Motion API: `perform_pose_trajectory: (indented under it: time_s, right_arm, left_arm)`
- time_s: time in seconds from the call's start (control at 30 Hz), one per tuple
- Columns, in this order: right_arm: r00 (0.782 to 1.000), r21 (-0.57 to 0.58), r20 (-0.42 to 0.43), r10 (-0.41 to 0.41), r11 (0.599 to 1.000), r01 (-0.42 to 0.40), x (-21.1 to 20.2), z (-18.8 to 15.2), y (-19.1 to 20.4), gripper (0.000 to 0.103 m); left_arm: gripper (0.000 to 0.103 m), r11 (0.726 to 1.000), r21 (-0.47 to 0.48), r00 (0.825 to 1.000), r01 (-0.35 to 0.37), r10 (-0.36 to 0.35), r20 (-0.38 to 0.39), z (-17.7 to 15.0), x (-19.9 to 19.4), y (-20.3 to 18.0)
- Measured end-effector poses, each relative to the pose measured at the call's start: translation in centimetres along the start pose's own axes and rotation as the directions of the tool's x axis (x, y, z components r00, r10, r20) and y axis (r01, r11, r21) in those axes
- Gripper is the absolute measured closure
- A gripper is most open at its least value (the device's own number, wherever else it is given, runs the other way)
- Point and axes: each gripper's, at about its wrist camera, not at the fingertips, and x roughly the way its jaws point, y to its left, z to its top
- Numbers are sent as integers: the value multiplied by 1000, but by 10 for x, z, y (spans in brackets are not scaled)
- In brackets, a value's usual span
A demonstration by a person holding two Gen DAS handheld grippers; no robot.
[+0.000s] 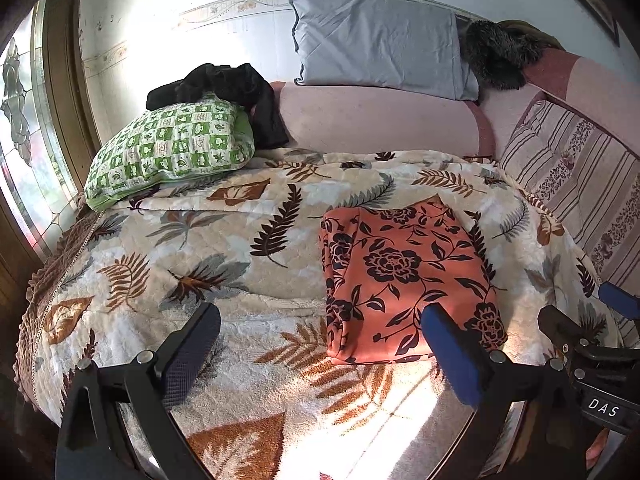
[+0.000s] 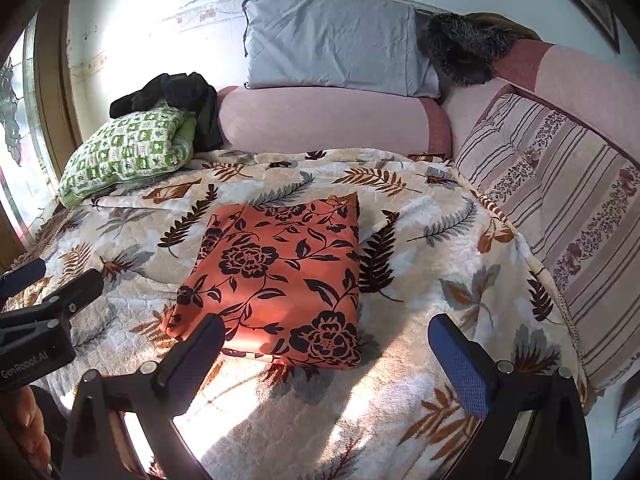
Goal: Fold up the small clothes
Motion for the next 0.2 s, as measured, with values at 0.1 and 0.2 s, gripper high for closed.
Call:
perform_pose_trajectory:
  time_s: [0.1,0.2]
  right_arm:
    - [1000,-2,-5,-1,1000,1,4,1,0,0]
    - [1000,-3,-13,-3,1000,2,11,3,-2,0]
  left_arm:
    - [3,1000,9,1000,2,-2,1,1,4,-3]
    - [3,1000,8,1000,11,-11,-6,4,10,-5]
